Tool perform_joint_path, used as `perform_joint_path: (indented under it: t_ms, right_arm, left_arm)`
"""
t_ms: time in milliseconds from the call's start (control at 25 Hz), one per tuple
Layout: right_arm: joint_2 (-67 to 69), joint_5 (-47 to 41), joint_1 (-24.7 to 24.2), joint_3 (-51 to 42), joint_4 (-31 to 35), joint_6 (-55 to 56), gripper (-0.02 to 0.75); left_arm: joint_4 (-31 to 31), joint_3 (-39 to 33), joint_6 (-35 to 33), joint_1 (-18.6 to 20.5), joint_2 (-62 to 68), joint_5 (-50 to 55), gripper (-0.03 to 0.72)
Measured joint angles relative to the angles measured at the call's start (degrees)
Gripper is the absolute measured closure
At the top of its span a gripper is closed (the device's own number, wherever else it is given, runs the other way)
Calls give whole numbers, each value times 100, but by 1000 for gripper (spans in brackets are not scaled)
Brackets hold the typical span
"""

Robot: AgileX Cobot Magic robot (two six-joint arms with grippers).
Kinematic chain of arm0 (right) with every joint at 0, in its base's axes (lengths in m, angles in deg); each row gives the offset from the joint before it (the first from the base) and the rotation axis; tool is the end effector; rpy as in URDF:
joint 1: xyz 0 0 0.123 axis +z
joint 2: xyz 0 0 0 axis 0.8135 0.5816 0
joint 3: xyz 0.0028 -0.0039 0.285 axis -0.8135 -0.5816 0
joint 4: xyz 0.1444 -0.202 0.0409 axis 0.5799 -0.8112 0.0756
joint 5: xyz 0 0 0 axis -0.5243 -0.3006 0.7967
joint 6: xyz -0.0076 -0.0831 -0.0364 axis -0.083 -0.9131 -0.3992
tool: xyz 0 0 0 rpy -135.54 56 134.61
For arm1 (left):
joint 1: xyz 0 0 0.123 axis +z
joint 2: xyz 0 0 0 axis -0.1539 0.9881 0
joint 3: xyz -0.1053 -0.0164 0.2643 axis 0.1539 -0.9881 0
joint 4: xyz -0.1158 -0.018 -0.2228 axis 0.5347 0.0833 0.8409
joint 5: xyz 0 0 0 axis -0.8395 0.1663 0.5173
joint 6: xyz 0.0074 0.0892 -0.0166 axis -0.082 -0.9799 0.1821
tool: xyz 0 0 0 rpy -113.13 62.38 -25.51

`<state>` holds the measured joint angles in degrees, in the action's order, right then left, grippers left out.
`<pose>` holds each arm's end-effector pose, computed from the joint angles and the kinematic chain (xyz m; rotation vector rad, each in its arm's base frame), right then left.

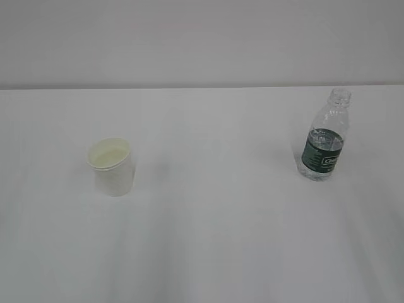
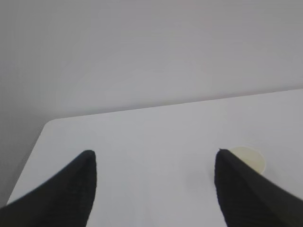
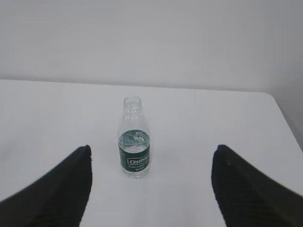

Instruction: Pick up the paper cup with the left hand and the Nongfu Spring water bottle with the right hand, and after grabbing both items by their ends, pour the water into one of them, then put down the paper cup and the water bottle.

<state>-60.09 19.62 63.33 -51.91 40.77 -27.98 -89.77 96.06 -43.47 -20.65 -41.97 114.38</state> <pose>0.0829 0.0035 0.3203 -0.1310 1.8409 -0.0318 0.0700 -0.0028 0.3202 0.1048 1.7360 -0.0245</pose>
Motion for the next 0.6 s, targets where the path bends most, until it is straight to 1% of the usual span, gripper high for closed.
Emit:
perform_joint_path:
  t_ms: [120, 280, 400, 600]
  right_arm:
    - [-25, -483, 0, 197, 0, 0, 150]
    - [-25, -898, 0, 558, 0, -39, 151]
    - [-25, -1180, 0, 813, 11, -52, 151]
    - [-25, -1631, 0, 981, 92, -66, 150]
  left_arm:
    - [-27, 0, 0, 0, -190, 196, 133]
    - [12, 50, 0, 0, -474, 671, 134]
    - [106, 221, 0, 0, -708, 1096, 136]
    - [245, 637, 0, 0, -818, 1787, 136]
